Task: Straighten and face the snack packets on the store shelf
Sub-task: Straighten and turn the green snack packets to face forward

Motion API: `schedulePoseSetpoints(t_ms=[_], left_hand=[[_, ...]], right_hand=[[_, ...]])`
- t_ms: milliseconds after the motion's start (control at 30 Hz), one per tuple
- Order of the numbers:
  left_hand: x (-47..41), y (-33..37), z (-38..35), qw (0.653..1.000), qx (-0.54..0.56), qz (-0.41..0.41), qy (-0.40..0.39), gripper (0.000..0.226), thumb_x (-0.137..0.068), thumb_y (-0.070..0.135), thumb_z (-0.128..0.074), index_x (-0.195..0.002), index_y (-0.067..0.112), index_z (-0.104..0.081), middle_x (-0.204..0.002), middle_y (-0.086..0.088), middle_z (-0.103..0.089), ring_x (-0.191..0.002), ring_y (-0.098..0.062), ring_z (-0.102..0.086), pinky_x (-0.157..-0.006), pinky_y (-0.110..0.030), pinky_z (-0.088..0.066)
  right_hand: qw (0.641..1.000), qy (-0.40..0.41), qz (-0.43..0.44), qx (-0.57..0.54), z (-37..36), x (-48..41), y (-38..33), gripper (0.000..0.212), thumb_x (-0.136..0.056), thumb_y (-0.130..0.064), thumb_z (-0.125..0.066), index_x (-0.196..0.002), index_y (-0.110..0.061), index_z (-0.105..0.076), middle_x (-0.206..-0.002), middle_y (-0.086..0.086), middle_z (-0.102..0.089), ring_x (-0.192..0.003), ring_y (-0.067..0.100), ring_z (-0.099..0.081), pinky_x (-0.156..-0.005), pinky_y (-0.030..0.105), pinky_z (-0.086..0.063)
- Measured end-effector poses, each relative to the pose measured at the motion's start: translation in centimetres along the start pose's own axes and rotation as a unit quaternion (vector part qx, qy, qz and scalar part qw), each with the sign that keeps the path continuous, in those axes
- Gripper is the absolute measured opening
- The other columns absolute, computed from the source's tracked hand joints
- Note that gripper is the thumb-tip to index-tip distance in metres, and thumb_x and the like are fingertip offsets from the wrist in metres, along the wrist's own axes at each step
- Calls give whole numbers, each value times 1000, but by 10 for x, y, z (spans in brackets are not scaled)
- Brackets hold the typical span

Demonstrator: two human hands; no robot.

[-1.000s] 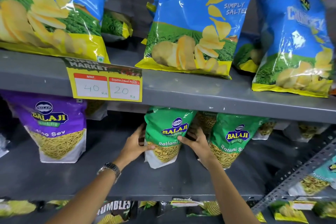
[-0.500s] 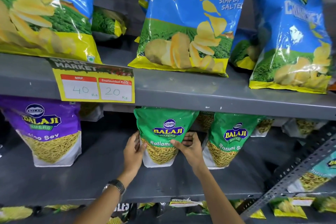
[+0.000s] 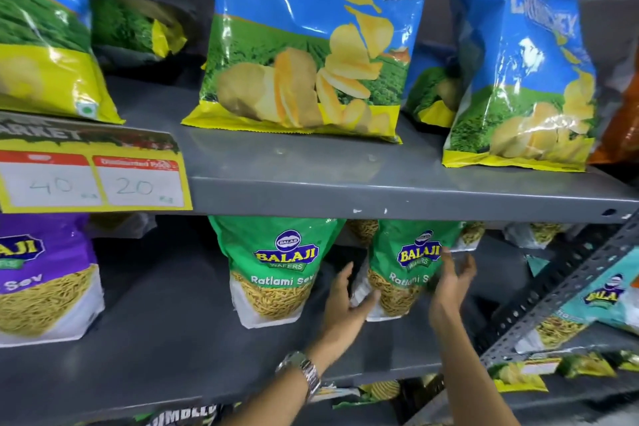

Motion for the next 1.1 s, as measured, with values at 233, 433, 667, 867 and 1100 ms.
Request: schedulePoseSetpoints(t_ms=[233, 433, 667, 867, 1100], left_hand=[[-32, 7, -14, 994, -55, 45, -86, 62, -90, 42, -47, -143, 21, -24, -148, 1, -38, -134, -15, -38, -97, -18, -30], [-14, -4, -12, 990, -105, 25, -89, 53, -89, 41, -49, -138, 27, -35, -139, 2, -50, -125, -12, -49, -92, -14, -37], [9, -13, -22, 994, -91, 15, -53, 48, -89, 30, -54, -134, 18, -43, -134, -1, -55, -113, -7, -55, -74, 5, -39], [19, -19, -9, 997, -78, -26, -11, 45, -87, 27, -58, -129, 31, -43, -134, 6, -48, -121, -13, -51, -94, -17, -45], [73, -35, 93, 913, -39, -165, 371, 49, -77, 46, -59, -116, 18, -48, -112, 5, -49, -107, -15, -53, -95, -27, -45]], right_hand=[[984, -169, -28, 50, 4, -1, -3, 23, -92, -30, -49, -112, -18, -52, -109, 3, -62, -99, 19, -59, -85, 36, -49], [983, -155, -26, 92, 42, 13, 0, 37, -86, -44, -53, -110, -16, -55, -116, 4, -63, -111, 21, -56, -98, 43, -44], [984, -152, -18, 97, 61, 26, -2, 10, -92, -35, -45, -98, -29, -52, -98, -14, -57, -101, 19, -55, -91, 39, -40], [992, 15, 46, 114, 61, 51, 2, 52, -88, -40, -53, -130, -10, -43, -127, 8, -51, -117, 22, -48, -97, 35, -38], [961, -170, 196, 99, -10, 152, 21, 21, -78, -39, -54, -97, -29, -53, -93, -1, -60, -85, 5, -57, -76, 11, -43]])
Point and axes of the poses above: each hand's wrist, its own x-axis away from the middle knuckle, its own z-axis out of the back of the hand, y = z × x, the point moved 3 cm from there along -x, towards the middle knuckle
